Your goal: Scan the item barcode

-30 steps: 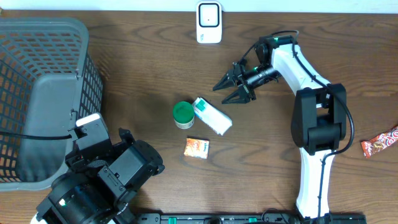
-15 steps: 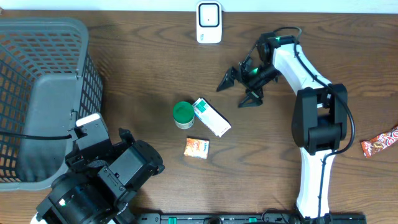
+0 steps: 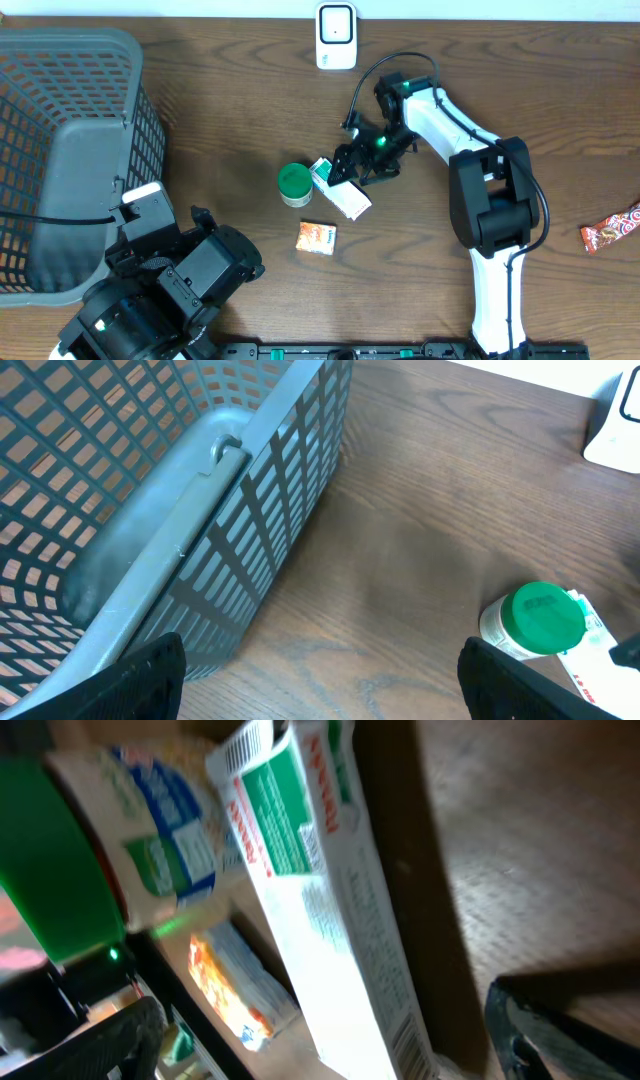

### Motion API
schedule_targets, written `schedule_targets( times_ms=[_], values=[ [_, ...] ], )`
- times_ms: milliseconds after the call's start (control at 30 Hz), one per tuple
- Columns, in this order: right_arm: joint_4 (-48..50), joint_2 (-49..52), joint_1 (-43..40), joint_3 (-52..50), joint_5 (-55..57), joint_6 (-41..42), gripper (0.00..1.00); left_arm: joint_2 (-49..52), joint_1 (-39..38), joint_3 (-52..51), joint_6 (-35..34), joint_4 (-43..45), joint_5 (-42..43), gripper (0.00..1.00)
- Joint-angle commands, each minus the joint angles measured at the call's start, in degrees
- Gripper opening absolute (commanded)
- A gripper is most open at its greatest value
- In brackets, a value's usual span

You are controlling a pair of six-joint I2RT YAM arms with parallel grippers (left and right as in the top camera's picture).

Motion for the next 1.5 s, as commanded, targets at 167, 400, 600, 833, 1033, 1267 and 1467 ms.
schedule_targets(
  times_ms=[167, 400, 600, 833, 1033, 1267, 1467],
  values=[
    [1.46, 0.33, -0.13, -7.1, 1.86, -9.92, 0.34, 0.0, -0.02, -0.13, -0.68, -0.33, -0.55, 0.85],
    [2.21, 0.33, -0.17, -7.45, 4.79, -9.94, 0.01, 0.0, -0.02, -0.13, -0.68, -0.33, -0.55, 0.85],
    [-0.92, 0.0, -0.17, -4.22, 8.66, -7.76, 0.01, 0.0, -0.02, -0.11, -0.7, -0.33, -0.55, 0.85],
    [-3.61, -6.97, 0.55, -0.81, 23.52, 0.83, 0.01, 0.0, -0.02, -0.13, -0.7, -0.33, -0.55, 0.85],
    [-6.05, -15.1, 4.42, -0.81, 43.04, 10.73, 0.01, 0.0, -0.02, -0.13, -0.68, -0.33, -0.55, 0.85],
    [-9.9, -18.75, 12.85, -0.83, 53.83, 19.04, 0.01, 0.0, -0.02, -0.13, -0.7, -0.33, -0.55, 0.85],
    [-6.75, -18.53, 16.0, -0.98, 51.74, 24.26, 0.99, 0.0, -0.02, -0.11, -0.7, -0.33, -0.55, 0.85]
  ],
)
